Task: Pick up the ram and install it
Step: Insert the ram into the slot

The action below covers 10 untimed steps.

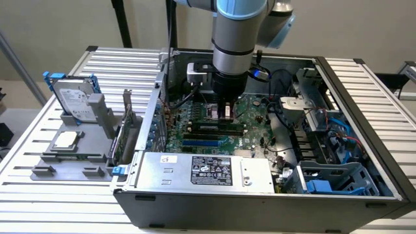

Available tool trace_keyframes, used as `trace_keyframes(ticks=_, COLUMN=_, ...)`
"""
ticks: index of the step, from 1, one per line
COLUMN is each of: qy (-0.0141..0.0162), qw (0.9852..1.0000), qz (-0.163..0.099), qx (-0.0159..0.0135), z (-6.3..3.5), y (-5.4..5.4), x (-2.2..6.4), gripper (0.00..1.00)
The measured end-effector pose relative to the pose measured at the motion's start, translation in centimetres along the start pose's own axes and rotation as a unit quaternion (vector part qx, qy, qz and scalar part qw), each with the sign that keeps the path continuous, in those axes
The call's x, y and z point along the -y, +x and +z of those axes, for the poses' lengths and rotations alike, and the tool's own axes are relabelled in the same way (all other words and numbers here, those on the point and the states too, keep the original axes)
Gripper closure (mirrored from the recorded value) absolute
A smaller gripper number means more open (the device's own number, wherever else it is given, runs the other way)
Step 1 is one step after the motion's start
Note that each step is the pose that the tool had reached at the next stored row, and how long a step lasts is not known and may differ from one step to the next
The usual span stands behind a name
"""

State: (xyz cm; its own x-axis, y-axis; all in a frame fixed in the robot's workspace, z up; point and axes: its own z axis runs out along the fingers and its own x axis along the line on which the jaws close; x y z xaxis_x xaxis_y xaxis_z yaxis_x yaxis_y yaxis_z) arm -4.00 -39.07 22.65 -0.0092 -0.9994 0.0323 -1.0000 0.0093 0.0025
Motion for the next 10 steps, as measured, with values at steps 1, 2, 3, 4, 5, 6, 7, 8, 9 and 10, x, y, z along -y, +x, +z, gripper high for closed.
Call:
trace_keyframes(ticks=1, qy=0.0000, qw=1.0000, qz=0.000, qx=-0.0002, z=0.02, y=0.00, x=0.00, gripper=0.86)
trace_keyframes(ticks=2, qy=0.0000, qw=1.0000, qz=0.000, qx=-0.0004, z=0.04, y=0.00, x=0.00, gripper=0.86)
trace_keyframes(ticks=3, qy=0.0000, qw=1.0000, qz=0.000, qx=-0.0006, z=0.06, y=0.00, x=0.00, gripper=0.86)
trace_keyframes(ticks=4, qy=0.0000, qw=1.0000, qz=0.001, qx=-0.0007, z=0.08, y=0.00, x=0.00, gripper=0.86)
trace_keyframes(ticks=5, qy=0.0000, qw=1.0000, qz=0.001, qx=-0.0009, z=0.10, y=0.00, x=0.00, gripper=0.86)
trace_keyframes(ticks=6, qy=0.0000, qw=1.0000, qz=0.001, qx=-0.0010, z=0.12, y=0.00, x=0.00, gripper=0.86)
trace_keyframes(ticks=7, qy=0.0000, qw=1.0000, qz=0.001, qx=-0.0011, z=0.13, y=-0.01, x=0.00, gripper=0.86)
trace_keyframes(ticks=8, qy=0.0000, qw=1.0000, qz=0.001, qx=-0.0011, z=0.14, y=-0.01, x=0.00, gripper=0.86)
trace_keyframes(ticks=9, qy=0.0000, qw=1.0000, qz=0.001, qx=-0.0012, z=0.14, y=0.00, x=0.00, gripper=0.86)
trace_keyframes(ticks=10, qy=0.0000, qw=1.0000, qz=0.001, qx=-0.0012, z=0.15, y=-0.01, x=0.00, gripper=0.85)
